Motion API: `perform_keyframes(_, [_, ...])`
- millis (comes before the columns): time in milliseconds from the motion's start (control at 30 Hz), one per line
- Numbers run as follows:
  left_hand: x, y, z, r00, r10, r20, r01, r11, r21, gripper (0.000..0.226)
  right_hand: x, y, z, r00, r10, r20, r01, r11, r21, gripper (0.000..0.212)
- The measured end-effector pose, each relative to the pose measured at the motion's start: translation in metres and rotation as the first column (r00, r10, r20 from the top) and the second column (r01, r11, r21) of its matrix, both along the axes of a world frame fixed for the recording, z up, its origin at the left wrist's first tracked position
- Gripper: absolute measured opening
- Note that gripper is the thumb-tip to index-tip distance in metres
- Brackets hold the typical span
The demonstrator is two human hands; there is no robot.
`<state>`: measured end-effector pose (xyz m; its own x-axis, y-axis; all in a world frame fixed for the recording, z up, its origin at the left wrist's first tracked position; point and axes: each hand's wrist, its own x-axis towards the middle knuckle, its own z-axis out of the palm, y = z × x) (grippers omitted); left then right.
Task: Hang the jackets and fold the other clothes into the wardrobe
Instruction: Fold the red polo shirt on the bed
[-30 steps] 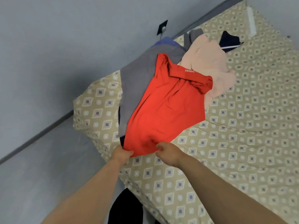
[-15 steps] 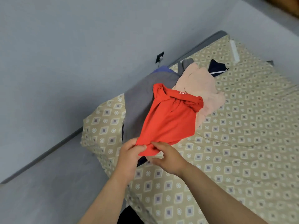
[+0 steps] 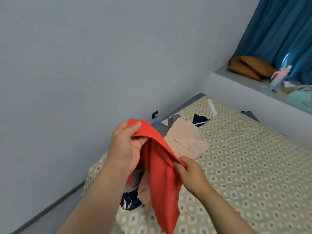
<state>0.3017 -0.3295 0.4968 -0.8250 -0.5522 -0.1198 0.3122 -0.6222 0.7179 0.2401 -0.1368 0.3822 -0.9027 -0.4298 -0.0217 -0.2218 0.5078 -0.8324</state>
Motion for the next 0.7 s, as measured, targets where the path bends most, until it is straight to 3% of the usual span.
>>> perform_keyframes(100, [0.005, 0.014, 0.052, 0.997, 0.020, -0.080, -0.028, 0.995, -0.099, 0.016, 0.001, 0.029, 0.032, 0.997, -0.062, 0.035, 0.064, 0.996, -0.059, 0.027])
perform_keyframes(200, [0.014, 0.015, 0.096, 0.990, 0.073, -0.124, -0.102, 0.964, -0.246, 0.019, 0.000, 0.060, 0.058, 0.991, -0.130, -0.026, 0.127, 0.987, -0.100, 0.032])
perform_keyframes(400, [0.030, 0.019, 0.158, 0.974, 0.224, -0.028, -0.196, 0.776, -0.600, 0.019, -0.027, 0.114, 0.149, 0.959, -0.178, -0.223, 0.150, 0.980, -0.134, 0.043])
perform_keyframes(567, [0.035, 0.020, 0.198, 0.949, 0.312, -0.035, -0.264, 0.733, -0.627, 0.021, -0.045, 0.156, 0.206, 0.960, 0.027, -0.277, 0.005, 0.993, 0.116, 0.031])
perform_keyframes(700, [0.040, 0.027, 0.221, 0.931, 0.364, -0.037, -0.306, 0.718, -0.625, 0.021, -0.050, 0.186, 0.222, 0.933, -0.027, -0.358, 0.069, 0.992, 0.106, 0.042])
